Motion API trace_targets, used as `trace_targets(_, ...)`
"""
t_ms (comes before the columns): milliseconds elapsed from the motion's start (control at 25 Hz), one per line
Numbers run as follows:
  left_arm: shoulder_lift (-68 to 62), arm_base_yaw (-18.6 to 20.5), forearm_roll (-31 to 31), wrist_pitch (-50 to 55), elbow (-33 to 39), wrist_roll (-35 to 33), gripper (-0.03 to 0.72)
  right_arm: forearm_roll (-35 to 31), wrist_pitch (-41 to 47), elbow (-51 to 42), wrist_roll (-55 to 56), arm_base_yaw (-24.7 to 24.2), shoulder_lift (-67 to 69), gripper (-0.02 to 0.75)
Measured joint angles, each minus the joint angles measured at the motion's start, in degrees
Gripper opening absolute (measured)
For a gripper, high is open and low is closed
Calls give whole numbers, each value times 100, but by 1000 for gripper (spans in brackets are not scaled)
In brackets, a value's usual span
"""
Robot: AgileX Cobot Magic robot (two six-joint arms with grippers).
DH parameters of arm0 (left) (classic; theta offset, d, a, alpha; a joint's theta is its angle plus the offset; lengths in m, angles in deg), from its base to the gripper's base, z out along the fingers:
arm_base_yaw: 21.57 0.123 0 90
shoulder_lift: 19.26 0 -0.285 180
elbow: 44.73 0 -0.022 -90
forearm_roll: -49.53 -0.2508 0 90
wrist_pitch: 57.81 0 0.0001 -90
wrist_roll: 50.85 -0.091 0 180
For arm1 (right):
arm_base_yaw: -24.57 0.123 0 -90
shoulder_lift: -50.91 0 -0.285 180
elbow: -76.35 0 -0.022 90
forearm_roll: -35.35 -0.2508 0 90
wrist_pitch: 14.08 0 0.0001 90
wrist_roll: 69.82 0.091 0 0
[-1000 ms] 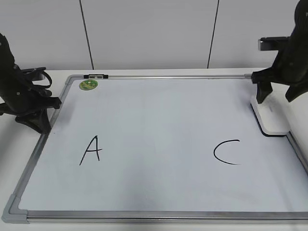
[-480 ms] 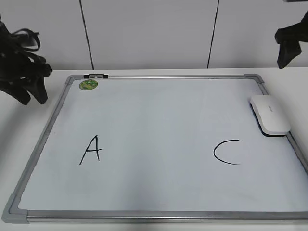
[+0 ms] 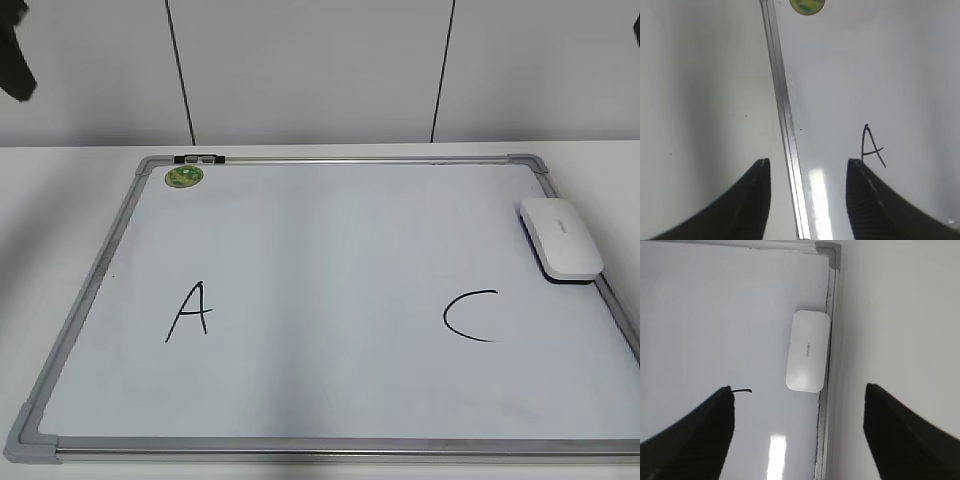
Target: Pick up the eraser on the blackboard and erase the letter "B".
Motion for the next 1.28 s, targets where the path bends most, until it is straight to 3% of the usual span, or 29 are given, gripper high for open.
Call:
trace_targets(280,1833,-34,0,76,1041,12,374,-40,23,-711,-8,0,-1353,595)
trace_targets(600,3986,-42,10,132,2773,12,374,-62,57,-2347,-23,0,-3109,594)
trace_targets(760,4854,-236,-1,145,3631,21,374,-52,56,-3288,-23,0,-4194,594)
trace_targets(1280,6888,-344,-274,-203,6116,21,374,227,113,-5793,-23,0,-6953,593)
